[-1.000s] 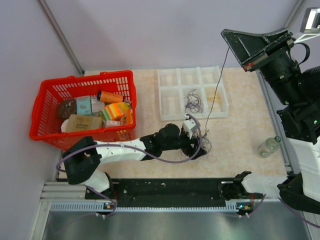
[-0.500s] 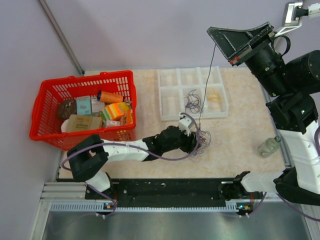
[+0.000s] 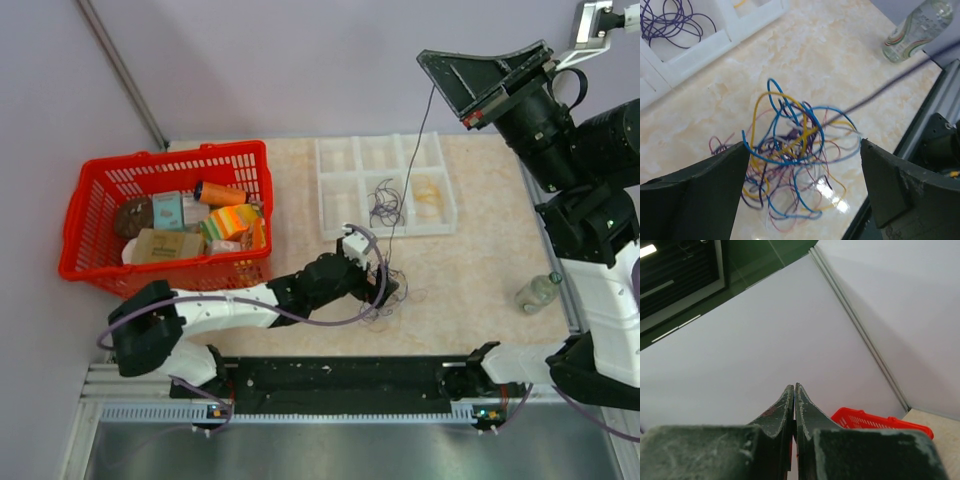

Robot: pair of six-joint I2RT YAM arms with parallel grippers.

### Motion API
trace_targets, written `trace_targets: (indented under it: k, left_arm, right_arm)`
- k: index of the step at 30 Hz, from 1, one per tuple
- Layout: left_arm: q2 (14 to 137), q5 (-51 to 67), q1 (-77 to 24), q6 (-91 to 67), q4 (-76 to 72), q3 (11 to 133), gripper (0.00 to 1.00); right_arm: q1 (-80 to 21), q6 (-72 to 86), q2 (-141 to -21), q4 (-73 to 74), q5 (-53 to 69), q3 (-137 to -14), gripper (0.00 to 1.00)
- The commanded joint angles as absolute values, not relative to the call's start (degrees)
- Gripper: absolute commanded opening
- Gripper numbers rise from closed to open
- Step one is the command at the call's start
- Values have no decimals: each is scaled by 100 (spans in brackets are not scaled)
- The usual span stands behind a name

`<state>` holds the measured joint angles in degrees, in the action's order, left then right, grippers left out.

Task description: Untangle the cables

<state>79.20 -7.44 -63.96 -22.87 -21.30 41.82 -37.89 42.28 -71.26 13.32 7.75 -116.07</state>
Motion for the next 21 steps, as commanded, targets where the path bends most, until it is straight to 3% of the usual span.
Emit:
trace_targets:
  k: [1, 4, 7, 14, 17, 21]
  left_arm:
    - [8726, -1099, -6328, -1925, -2381, 4833, 91]
    - [9244, -1423, -6162, -1881, -2382, 5053, 74]
    - [9448, -1679, -6047, -2109, -2180, 5020, 50]
    - [9510, -1890, -5924, -2847, -2215, 4000, 10]
    - [9317, -1872, -5915, -3005, -2171, 3657, 9]
    - [9115, -1977, -5924, -3041, -1952, 3402, 9]
  right_arm:
    - [-3902, 4377, -7181, 1143, 879, -11970, 0]
    - [-3946, 4464, -7198, 1108, 879, -12015, 0]
    - [-3973, 4553, -7216, 1046, 888, -12111, 0]
    - [-3973, 3230, -7664, 1564, 99, -14033, 0]
    - [-3981, 2148, -7621, 1451, -806, -14528, 0]
    - [-3973, 1311, -7112, 442, -949, -14081, 0]
